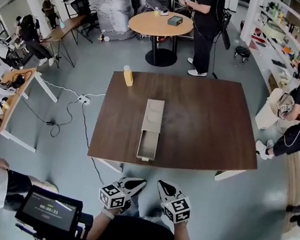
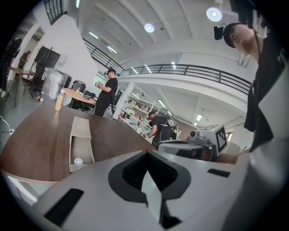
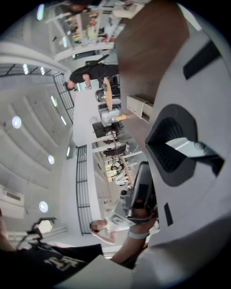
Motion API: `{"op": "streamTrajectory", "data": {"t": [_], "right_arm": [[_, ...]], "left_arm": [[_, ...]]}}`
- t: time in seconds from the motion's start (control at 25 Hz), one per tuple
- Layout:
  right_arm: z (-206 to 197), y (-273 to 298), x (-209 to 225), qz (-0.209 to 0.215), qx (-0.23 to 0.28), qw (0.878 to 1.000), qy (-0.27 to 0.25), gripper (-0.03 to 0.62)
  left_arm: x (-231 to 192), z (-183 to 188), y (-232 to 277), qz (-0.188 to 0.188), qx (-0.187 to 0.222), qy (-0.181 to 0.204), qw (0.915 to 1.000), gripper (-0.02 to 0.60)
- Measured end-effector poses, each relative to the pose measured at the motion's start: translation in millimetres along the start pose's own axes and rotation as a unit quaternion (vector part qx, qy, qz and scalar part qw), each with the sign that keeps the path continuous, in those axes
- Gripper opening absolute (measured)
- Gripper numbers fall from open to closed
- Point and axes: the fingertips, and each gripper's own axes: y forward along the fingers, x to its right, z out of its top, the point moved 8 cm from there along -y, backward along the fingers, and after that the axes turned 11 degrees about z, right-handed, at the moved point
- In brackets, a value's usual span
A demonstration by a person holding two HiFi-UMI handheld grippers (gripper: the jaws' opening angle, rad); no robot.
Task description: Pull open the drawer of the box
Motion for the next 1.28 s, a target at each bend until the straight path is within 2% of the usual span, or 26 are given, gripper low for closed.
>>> {"op": "streamTrajectory", "data": {"t": [0.08,0.16,0.44,0.64,0.76,0.92,1.28], "right_arm": [[-1.9,-1.3,-10.5,0.004,-0.021,0.998,-0.052,-0.012],[-1.9,-4.3,-12.2,0.003,-0.033,0.997,-0.069,-0.012],[0.7,-11.8,-3.0,-0.026,-0.037,0.997,-0.067,-0.012],[13.7,14.8,-16.8,-0.031,-0.023,0.996,-0.078,-0.012],[22.8,34.6,-25.5,-0.025,-0.032,0.996,-0.083,-0.012],[30.2,89.4,-62.6,-0.017,-0.032,0.996,-0.084,-0.012],[28.7,108.1,-81.8,0.018,-0.05,0.995,-0.09,-0.012]], "left_arm": [[3.9,-1.4,-4.5,0.002,0.002,0.005,1.0,0.006],[4.6,0.4,-7.2,0.005,0.004,0.007,1.0,0.006],[-6.3,10.7,-16.1,0.011,0.014,0.016,0.9997,0.006],[-37.4,19.2,-55.7,0.021,0.031,0.018,0.9992,0.006],[-59.3,20.6,-74.0,0.035,0.037,0.007,0.9987,0.006],[-103.6,22.0,-114.1,0.039,0.043,0.001,0.9983,0.006],[-102.1,22.8,-111.8,0.041,0.044,-0.001,0.9982,0.006]]}}
